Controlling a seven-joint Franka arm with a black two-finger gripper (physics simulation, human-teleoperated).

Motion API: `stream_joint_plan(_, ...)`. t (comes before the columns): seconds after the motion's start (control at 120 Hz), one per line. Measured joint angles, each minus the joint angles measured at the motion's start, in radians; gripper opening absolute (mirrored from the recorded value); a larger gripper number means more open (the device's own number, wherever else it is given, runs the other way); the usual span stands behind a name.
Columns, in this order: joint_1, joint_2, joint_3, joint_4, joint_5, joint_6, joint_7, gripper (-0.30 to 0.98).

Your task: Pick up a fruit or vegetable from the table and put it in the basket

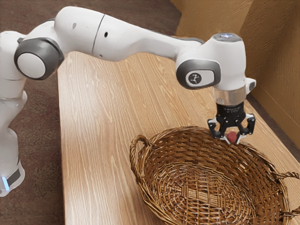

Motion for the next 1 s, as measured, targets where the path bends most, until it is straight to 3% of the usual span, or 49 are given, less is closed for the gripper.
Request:
stream_joint_plan(0.367,-0.073,0.044,-0.003,0.016,-0.002,0.093,-0.053,0.11)
stream_joint_plan(0.5,-0.086,0.039,-0.002,0.016,-0.008,0.11,-0.069,0.45)
stream_joint_plan(0.667,-0.089,0.017,0.008,0.007,-0.008,0.122,-0.084,0.61)
stream_joint_plan(0.858,-0.106,-0.109,0.24,-0.046,-0.005,0.058,-0.131,0.67)
stream_joint_plan(1.0,0.079,-0.234,0.273,-0.043,-0.017,-0.183,-0.22,0.68)
